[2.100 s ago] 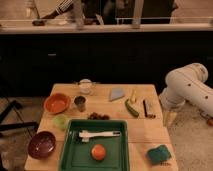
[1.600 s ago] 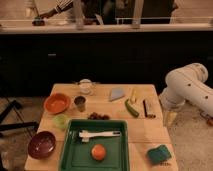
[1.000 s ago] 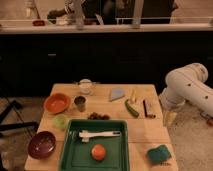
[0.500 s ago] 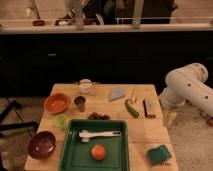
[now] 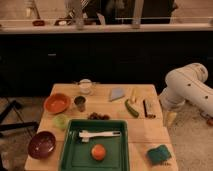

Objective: Place apple in metal cup

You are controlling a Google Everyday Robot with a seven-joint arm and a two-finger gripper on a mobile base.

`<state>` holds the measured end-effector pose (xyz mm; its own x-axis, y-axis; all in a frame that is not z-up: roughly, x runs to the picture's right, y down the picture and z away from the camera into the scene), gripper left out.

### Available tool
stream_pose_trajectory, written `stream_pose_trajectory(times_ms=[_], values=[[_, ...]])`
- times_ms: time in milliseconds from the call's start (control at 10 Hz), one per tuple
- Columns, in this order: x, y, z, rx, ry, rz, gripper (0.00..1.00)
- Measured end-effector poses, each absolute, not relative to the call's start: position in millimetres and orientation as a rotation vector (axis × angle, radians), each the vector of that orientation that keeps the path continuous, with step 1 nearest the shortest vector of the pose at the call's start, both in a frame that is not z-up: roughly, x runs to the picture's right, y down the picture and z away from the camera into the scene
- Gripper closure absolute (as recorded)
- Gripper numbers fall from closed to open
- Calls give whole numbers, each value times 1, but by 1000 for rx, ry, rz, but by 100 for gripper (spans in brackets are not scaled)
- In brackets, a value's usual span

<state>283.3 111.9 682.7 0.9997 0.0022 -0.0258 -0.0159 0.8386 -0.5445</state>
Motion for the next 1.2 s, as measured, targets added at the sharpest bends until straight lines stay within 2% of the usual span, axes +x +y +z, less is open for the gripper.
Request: stream_pose_trajectory(times_ms=[700,1200], values=[[211,139,674,-594,-212,-574,20],[208,143,673,-600,-226,-613,20]])
